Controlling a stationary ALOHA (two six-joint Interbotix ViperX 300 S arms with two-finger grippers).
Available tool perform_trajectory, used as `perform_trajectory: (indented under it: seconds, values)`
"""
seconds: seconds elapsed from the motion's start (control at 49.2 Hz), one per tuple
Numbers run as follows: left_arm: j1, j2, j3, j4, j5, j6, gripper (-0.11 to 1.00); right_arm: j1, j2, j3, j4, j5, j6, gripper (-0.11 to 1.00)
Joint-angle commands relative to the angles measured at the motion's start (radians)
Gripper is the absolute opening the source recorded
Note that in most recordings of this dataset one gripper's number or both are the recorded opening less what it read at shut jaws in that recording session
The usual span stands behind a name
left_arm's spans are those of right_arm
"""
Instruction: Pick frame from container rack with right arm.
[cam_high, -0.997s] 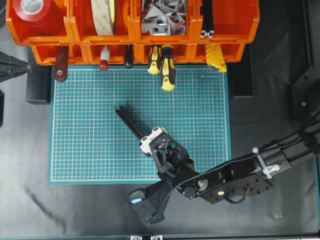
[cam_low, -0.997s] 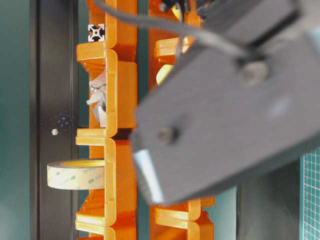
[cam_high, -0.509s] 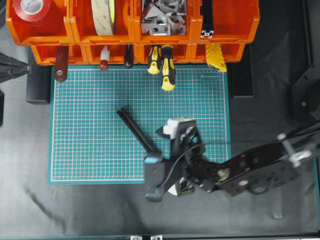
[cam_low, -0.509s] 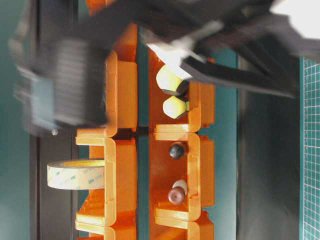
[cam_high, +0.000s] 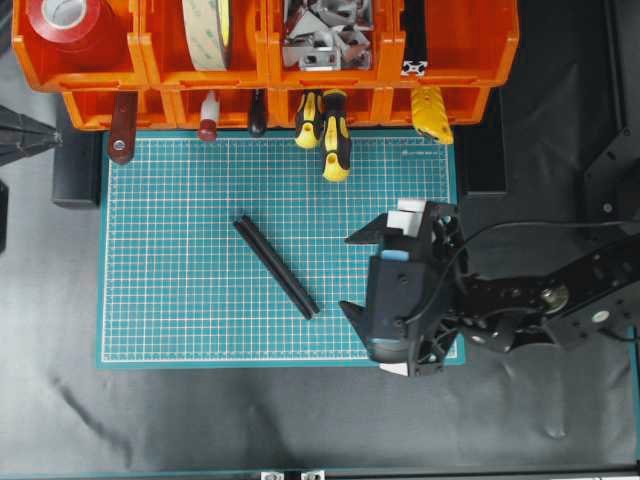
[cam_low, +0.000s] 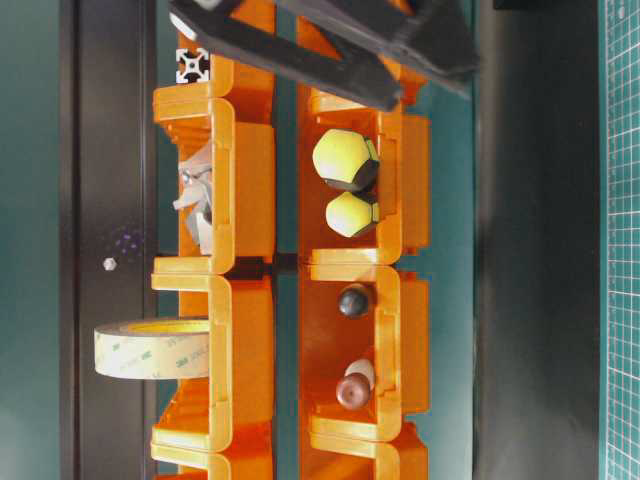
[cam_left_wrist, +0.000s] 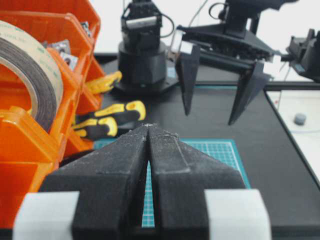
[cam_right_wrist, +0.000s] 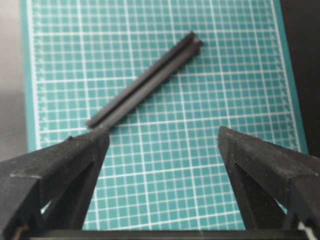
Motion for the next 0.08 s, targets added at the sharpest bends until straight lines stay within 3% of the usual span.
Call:
perform_trajectory:
  seconds: [0.0,0.061]
  values:
    - [-0.002,0.005,-0.012,0.002,-0.005,-0.006,0.00,0.002,-0.032,-0.003,-0.005,-0.029,0.003,0.83]
    - [-0.003,0.005,-0.012,0.003,-0.005,-0.006,0.00,0.002,-0.032,-0.003,-0.005,-0.035,0.003,0.83]
